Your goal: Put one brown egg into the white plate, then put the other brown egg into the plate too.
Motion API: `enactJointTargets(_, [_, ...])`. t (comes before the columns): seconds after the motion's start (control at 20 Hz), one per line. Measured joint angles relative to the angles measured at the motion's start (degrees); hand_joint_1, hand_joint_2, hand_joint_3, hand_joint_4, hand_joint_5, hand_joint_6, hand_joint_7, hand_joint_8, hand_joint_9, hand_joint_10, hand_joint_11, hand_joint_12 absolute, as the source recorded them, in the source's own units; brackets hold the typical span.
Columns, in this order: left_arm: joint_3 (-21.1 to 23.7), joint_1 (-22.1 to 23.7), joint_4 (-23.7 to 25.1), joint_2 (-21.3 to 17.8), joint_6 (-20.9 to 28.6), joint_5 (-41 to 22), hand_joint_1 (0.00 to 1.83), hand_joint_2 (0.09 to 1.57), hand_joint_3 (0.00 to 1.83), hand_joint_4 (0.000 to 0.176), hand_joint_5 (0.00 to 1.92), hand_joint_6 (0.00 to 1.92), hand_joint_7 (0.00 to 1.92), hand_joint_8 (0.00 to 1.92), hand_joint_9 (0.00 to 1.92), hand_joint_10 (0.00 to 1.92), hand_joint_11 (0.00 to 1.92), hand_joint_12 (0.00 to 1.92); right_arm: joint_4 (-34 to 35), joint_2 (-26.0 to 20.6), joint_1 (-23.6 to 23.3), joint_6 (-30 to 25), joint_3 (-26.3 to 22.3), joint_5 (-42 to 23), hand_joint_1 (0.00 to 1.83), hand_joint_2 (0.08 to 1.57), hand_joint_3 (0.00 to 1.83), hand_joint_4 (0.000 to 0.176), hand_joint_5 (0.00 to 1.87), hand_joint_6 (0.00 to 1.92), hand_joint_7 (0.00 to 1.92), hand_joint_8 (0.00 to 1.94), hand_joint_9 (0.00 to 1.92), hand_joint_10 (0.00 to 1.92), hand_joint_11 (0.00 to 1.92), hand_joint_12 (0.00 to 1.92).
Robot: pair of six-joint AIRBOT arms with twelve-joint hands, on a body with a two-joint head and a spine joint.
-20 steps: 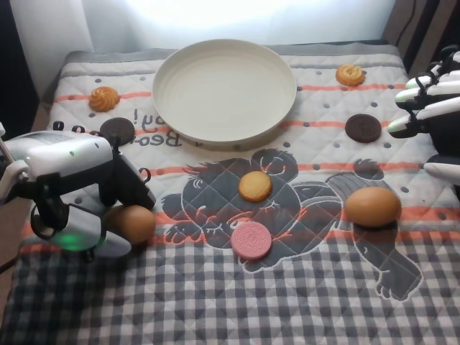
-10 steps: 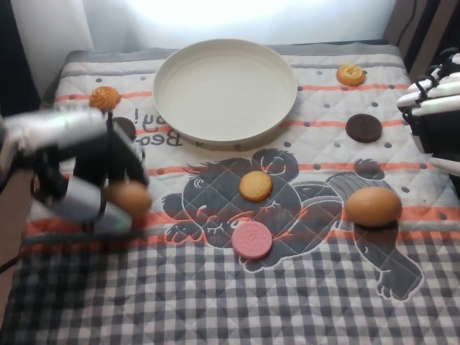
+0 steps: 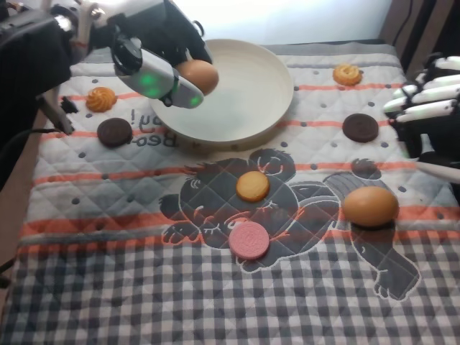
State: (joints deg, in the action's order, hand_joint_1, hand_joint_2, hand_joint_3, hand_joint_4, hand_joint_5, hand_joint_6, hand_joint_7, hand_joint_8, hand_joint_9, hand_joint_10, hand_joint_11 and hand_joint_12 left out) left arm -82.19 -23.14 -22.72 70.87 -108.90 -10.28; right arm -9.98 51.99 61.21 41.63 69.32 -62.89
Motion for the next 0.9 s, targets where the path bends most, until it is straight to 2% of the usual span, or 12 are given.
enactJointTargets(0.05, [-1.68,0.0,-1.14,1.36,-0.02,1.07,0.85,0.92,0.0,0.041,0.9,0.03,0.99,0.24,0.69,1.02,0.43,1.52,-0.59,0.55,-0.35,0.0,0.07,-0.15,0.55,1.32,0.0,0.096,0.71,0.2,0.66,0.0,0.58,0.0,0.28,0.78])
enactJointTargets(0.1, [-3.06,0.0,-1.99,2.54,-0.02,1.86,0.84,0.88,0.0,0.04,0.81,0.01,0.94,0.18,0.63,1.0,0.38,1.54,-0.83,0.96,-0.35,0.0,0.09,-0.24,0.46,1.32,0.0,0.09,0.71,0.05,0.62,0.0,0.56,0.0,0.3,0.71])
enactJointTargets(0.2, [-4.33,-0.09,-3.17,3.61,-0.11,2.27,0.78,0.88,0.0,0.063,0.6,0.0,0.79,0.05,0.55,0.76,0.25,1.4,-1.49,1.44,-0.39,0.0,0.24,-0.11,0.4,1.3,0.0,0.061,0.63,0.0,0.54,0.0,0.52,0.0,0.33,0.54])
enactJointTargets(0.3, [-2.6,-0.74,-3.39,3.13,-0.13,1.42,0.66,0.93,0.0,0.112,0.4,0.0,0.61,0.0,0.59,0.28,0.19,1.24,-1.66,1.44,-0.39,0.0,0.33,0.04,0.33,1.25,0.0,0.066,0.48,0.0,0.43,0.0,0.45,0.0,0.34,0.37])
enactJointTargets(0.35, [0.35,-1.46,-3.45,1.79,-0.11,0.37,0.67,0.92,0.0,0.146,0.3,0.0,0.48,0.0,0.55,0.12,0.1,1.19,-1.75,1.44,-0.39,0.0,0.37,0.07,0.37,1.19,0.0,0.067,0.4,0.0,0.39,0.0,0.42,0.0,0.34,0.29])
enactJointTargets(0.4, [3.61,-2.56,-1.46,-0.24,2.64,-0.76,0.69,0.89,0.0,0.17,0.22,0.0,0.37,0.0,0.46,0.03,0.03,1.07,-2.23,1.44,-0.39,0.0,0.37,0.15,0.44,1.13,0.0,0.066,0.32,0.0,0.36,0.0,0.38,0.0,0.32,0.26])
enactJointTargets(0.45, [4.85,-3.3,0.07,-1.29,4.5,-1.57,0.7,0.87,0.0,0.175,0.19,0.0,0.32,0.0,0.42,0.01,0.02,0.99,-2.43,1.46,-0.39,0.0,0.37,0.24,0.47,1.08,0.0,0.07,0.29,0.0,0.36,0.0,0.37,0.0,0.32,0.22])
enactJointTargets(0.5, [8.11,-4.87,4.09,-4.37,9.79,-3.8,0.69,0.86,0.0,0.176,0.13,0.0,0.21,0.0,0.33,0.0,0.0,0.88,-2.97,1.75,-0.37,0.02,0.37,0.2,0.52,1.01,0.0,0.07,0.27,0.0,0.36,0.0,0.38,0.0,0.34,0.19])
enactJointTargets(0.6, [13.81,-7.54,9.33,-10.1,15.96,-8.76,0.58,0.87,0.0,0.176,0.05,0.0,0.08,0.0,0.19,0.0,0.0,0.59,-3.48,2.25,-0.15,0.04,0.35,0.9,0.61,0.94,0.0,0.062,0.26,0.0,0.35,0.0,0.39,0.0,0.36,0.19])
enactJointTargets(0.75, [20.31,-10.19,14.47,-14.71,18.14,-15.63,0.62,0.84,0.0,0.176,0.09,0.01,0.04,0.0,0.11,0.0,0.0,0.39,-3.48,4.13,0.22,0.04,0.37,1.88,0.84,0.91,0.0,0.048,0.28,0.01,0.38,0.01,0.42,0.01,0.39,0.2])
enactJointTargets(0.85, [23.58,-11.67,16.87,-15.76,18.38,-18.01,0.59,0.86,0.0,0.176,0.15,0.01,0.07,0.0,0.11,0.0,0.0,0.32,-4.11,5.51,0.5,0.0,0.72,2.84,0.91,0.91,0.0,0.032,0.36,0.0,0.47,0.0,0.55,0.02,0.5,0.3])
enactJointTargets(0.9, [25.27,-12.59,17.88,-16.55,18.38,-19.02,0.58,0.89,0.01,0.176,0.12,0.0,0.04,0.0,0.09,0.0,0.0,0.22,-4.46,6.12,0.5,0.0,1.36,3.52,0.97,0.92,0.0,0.0,0.48,0.0,0.57,0.01,0.67,0.02,0.58,0.36])
